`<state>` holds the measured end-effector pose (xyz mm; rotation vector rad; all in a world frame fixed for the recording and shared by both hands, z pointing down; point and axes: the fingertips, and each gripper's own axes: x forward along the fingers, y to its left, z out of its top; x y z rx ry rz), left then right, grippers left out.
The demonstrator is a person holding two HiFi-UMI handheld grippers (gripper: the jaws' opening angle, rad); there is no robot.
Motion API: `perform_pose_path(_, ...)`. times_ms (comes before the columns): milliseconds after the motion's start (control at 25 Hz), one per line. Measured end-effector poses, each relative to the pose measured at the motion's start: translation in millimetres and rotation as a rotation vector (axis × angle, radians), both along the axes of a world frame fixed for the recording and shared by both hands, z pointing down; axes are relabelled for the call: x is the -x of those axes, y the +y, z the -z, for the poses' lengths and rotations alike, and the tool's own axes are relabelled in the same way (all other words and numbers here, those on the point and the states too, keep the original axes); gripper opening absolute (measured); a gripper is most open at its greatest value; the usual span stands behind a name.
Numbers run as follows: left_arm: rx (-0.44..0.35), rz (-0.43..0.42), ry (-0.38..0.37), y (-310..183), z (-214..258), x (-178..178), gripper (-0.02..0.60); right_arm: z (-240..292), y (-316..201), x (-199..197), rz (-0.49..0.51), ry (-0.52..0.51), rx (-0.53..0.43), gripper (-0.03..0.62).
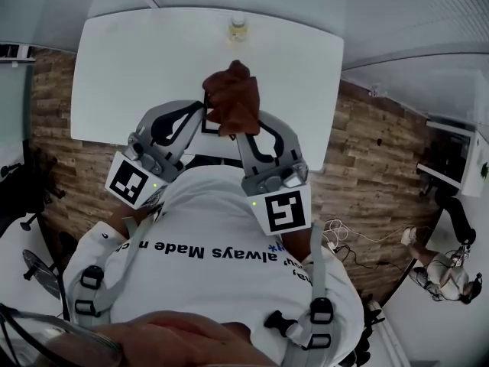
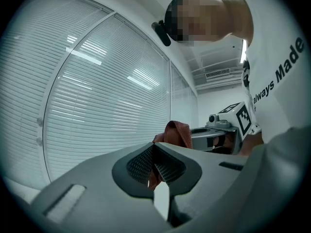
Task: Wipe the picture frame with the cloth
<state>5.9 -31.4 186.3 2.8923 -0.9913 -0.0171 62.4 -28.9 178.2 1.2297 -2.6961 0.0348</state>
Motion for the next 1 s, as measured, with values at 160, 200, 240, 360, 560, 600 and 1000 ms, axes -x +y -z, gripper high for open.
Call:
perform_pose_path(160, 0.058, 0.011, -0.035, -3, -25, 2, 0.003, -19, -2, 4, 0.012, 0.006, 0.021, 0.015)
perform_pose_path(200, 0.068, 0.014, -0.04, -5, -33, 2, 0.003, -26, -5, 4, 0.014, 0.012, 0.026, 0.015)
perform_pose_path(240, 0.074, 0.017, -0.043, -8, -39, 3, 0.003, -33, -8, 4, 0.015, 0.017, 0.034, 0.015)
perform_pose_path(360, 0.095, 0.027, -0.064, -15, -61, 9, 0.003, -58, -14, 8, 0.018, 0.038, 0.064, 0.015)
perform_pose_path(560, 0.146, 0.024, -0.129, -22, -116, 22, 0.003, -108, -24, 18, 0.025, 0.074, 0.097, 0.015)
perform_pose_path(600, 0.158, 0.022, -0.138, -23, -129, 25, 0.003, -119, -26, 21, 0.031, 0.081, 0.103, 0.015)
perform_pose_path(1000, 0.289, -0.003, -0.226, -30, -243, 34, 0.003, -225, -42, 44, 0.084, 0.22, 0.168, 0.015)
